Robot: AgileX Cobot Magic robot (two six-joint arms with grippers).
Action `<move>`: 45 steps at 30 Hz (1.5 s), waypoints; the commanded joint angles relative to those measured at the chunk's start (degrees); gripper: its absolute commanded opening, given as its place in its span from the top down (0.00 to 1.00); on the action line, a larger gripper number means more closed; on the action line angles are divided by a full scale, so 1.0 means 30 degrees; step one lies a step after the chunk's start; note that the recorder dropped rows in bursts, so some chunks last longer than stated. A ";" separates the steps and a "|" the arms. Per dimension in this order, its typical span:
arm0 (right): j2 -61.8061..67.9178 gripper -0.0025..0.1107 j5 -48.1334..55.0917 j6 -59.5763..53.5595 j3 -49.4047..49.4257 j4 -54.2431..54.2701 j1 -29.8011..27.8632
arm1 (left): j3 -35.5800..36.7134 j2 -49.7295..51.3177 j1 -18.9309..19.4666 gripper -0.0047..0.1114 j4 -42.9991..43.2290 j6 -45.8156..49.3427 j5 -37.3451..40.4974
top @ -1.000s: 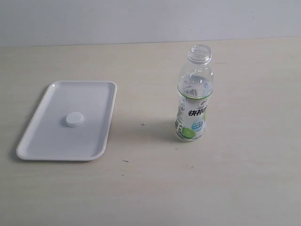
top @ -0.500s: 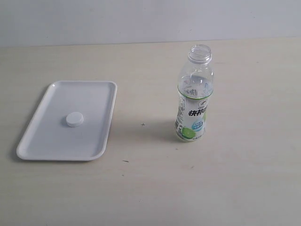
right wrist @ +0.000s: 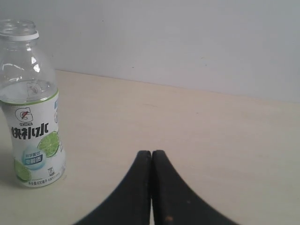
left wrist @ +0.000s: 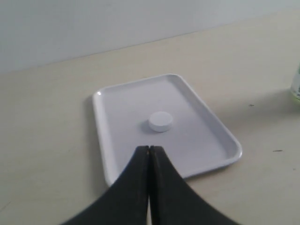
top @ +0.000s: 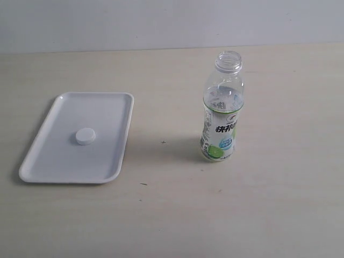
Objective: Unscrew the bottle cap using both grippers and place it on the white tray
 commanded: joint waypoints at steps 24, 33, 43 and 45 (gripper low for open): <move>-0.0126 0.98 -0.0081 0.0046 0.0098 -0.0037 -0.0045 | -0.0010 -0.0116 0.2245 0.96 -0.0523 0.0144 0.0091; -0.0126 0.98 -0.0081 0.0046 0.0098 -0.0037 -0.0045 | -0.0010 -0.0116 0.2245 0.96 -0.0523 0.0144 0.0091; -0.0126 0.98 -0.0081 0.0046 0.0098 -0.0037 -0.0045 | -0.0010 -0.0116 0.2245 0.96 -0.0523 0.0144 0.0091; -0.0126 0.98 -0.0081 0.0046 0.0098 -0.0037 -0.0045 | -0.0010 -0.0116 0.2245 0.96 -0.0523 0.0144 0.0091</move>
